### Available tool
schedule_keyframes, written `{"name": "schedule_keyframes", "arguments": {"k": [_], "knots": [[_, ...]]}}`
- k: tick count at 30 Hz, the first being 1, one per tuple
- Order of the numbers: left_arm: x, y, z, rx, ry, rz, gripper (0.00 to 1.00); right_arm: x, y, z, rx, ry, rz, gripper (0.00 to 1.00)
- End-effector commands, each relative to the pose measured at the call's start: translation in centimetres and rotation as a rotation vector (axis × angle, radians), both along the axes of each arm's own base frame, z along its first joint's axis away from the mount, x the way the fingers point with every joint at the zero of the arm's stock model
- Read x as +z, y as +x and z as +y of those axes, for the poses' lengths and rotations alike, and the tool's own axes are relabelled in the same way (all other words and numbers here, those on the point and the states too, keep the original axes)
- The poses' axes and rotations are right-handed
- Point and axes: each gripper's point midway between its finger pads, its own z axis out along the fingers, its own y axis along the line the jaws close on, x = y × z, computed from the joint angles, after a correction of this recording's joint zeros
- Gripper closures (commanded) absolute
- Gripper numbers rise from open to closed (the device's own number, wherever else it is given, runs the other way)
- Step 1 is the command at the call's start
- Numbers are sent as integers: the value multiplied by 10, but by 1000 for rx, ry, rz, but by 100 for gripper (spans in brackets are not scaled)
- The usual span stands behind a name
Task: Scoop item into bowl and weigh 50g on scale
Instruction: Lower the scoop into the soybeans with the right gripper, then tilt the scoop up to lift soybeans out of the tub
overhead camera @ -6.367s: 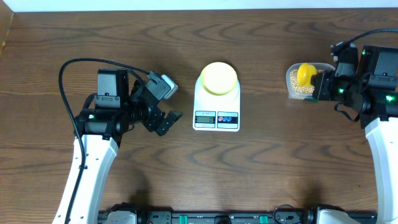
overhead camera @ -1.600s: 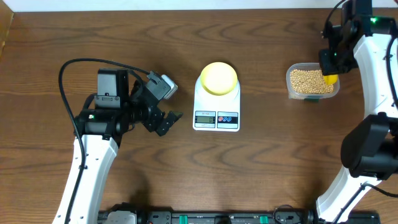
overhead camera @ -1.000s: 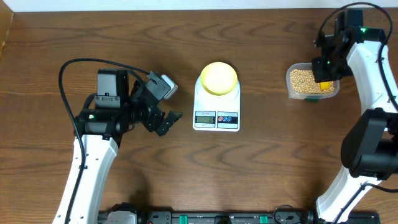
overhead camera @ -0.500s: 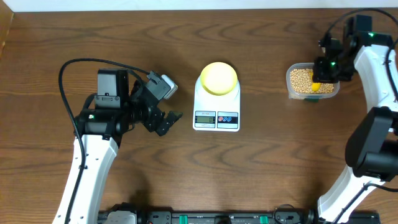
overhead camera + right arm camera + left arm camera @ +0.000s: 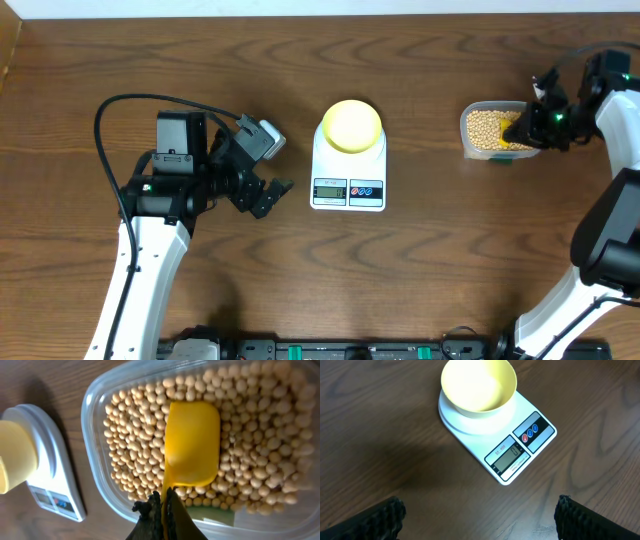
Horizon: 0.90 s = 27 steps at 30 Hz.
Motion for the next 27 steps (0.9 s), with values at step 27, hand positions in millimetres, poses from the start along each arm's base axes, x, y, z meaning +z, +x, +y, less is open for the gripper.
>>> {"name": "schedule_keyframes", "arguments": {"k": [27], "knots": [[-5, -1, 3, 10, 8, 14, 2, 37, -7, -43, -205, 407, -111, 99]]}}
